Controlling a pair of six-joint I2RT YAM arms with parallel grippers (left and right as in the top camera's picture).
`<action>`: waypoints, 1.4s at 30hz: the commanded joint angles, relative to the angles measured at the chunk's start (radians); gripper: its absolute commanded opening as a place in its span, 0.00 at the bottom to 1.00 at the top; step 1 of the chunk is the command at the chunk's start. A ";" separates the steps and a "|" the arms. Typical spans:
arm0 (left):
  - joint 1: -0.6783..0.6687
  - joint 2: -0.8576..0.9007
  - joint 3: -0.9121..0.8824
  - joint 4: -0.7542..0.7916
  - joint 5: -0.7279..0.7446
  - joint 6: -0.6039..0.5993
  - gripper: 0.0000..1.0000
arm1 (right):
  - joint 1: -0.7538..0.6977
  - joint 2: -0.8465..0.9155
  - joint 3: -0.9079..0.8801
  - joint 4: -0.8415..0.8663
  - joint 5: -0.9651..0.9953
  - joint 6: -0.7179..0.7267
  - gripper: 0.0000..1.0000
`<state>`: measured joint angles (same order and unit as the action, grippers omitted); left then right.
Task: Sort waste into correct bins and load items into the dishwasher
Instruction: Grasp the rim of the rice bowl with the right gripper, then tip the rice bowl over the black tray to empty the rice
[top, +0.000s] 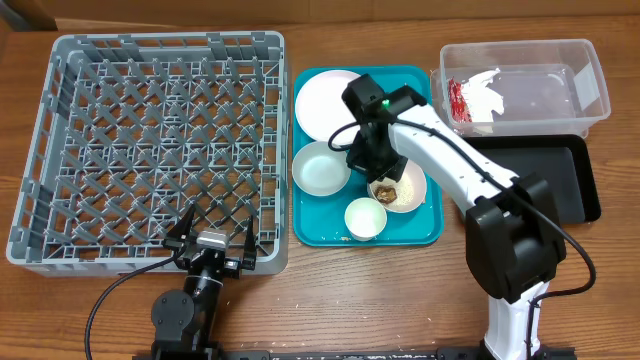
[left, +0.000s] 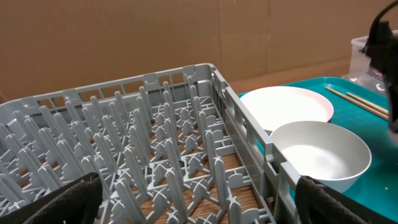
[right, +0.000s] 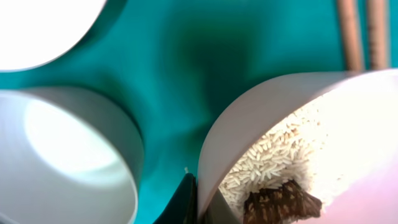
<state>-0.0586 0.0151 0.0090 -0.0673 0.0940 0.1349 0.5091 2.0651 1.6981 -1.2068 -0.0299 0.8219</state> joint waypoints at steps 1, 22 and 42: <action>0.000 -0.010 -0.004 -0.003 0.000 0.015 1.00 | -0.030 -0.072 0.102 -0.063 -0.010 -0.095 0.04; 0.000 -0.010 -0.004 -0.003 0.000 0.015 1.00 | -0.720 -0.380 0.012 -0.195 -0.662 -0.932 0.04; 0.000 -0.010 -0.004 -0.003 0.000 0.015 1.00 | -1.036 -0.254 -0.665 0.380 -1.412 -1.205 0.04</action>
<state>-0.0586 0.0151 0.0090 -0.0677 0.0940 0.1349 -0.5220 1.8030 1.0344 -0.8455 -1.2808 -0.3740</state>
